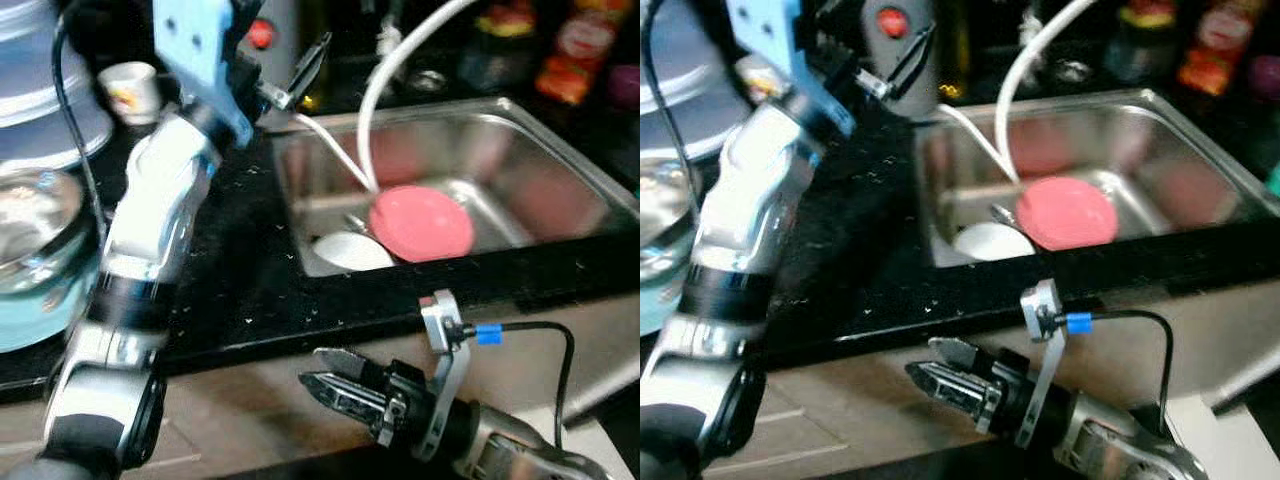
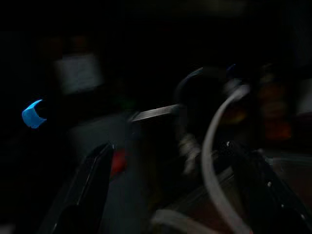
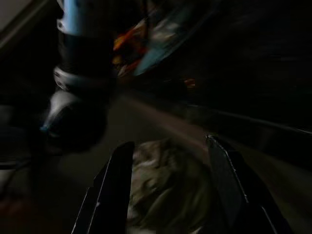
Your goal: Kitchen organization
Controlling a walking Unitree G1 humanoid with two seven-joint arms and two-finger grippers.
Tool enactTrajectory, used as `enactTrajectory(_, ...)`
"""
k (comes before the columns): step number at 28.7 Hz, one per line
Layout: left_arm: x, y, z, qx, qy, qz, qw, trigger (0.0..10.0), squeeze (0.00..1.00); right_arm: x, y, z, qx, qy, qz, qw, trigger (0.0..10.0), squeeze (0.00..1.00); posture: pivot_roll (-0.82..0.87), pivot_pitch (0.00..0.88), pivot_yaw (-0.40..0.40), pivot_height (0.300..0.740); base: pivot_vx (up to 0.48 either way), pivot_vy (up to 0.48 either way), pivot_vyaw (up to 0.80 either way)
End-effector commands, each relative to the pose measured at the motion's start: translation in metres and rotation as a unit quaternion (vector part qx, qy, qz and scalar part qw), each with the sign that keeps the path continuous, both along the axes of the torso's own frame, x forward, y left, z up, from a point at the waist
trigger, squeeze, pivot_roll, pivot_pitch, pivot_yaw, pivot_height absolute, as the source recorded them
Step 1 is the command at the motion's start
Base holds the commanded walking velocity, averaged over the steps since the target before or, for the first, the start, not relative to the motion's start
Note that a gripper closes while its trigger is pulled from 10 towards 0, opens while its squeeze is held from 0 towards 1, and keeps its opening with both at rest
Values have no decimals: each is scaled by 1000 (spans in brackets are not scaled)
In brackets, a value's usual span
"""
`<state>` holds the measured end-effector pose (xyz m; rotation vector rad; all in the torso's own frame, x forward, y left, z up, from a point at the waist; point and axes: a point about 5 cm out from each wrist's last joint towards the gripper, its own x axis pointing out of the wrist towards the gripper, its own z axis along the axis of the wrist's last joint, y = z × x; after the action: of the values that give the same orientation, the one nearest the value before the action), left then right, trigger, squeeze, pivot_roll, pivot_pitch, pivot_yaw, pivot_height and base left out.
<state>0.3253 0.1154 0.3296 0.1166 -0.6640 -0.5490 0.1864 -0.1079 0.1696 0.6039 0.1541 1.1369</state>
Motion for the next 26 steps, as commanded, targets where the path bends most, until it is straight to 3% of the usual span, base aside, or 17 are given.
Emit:
enactTrajectory(1, -7, 8, -1, 0, 4, 19, 1000, 10000, 0, -3, 0, 0, 16, 1, 21, 1000, 10000, 0, 13, 50, 11, 740, 0, 0, 800)
enactTrajectory(7, -18, 24, -3, 24, 24, 50, 998, 10000, 0, -8, 0, 3, 52, -7, 80, 995, 10000, 0, 34, 42, 4, 740, 0, 0, 789)
enactTrajectory(14, -26, 35, -8, 105, 26, 108, 988, 10000, 0, -9, 0, 3, 58, -10, 99, 993, 10000, 0, 38, 40, 2, 740, 0, 0, 788)
enactTrajectory(17, -27, 47, -8, 152, 18, 158, 976, 10000, 0, -9, -1, 3, 62, -9, 100, 993, 10000, 0, 43, 40, 0, 740, 0, 0, 790)
enactTrajectory(20, -29, 53, -4, 160, 19, 188, 969, 10000, 0, -8, -3, 2, 68, -8, 103, 992, 10000, 0, 47, 39, -3, 740, 0, 0, 788)
enactTrajectory(26, -30, 54, -2, 151, 25, 195, 969, 10000, 0, -7, -3, 1, 70, -7, 104, 992, 10000, 0, 45, 38, -1, 740, 0, 0, 788)
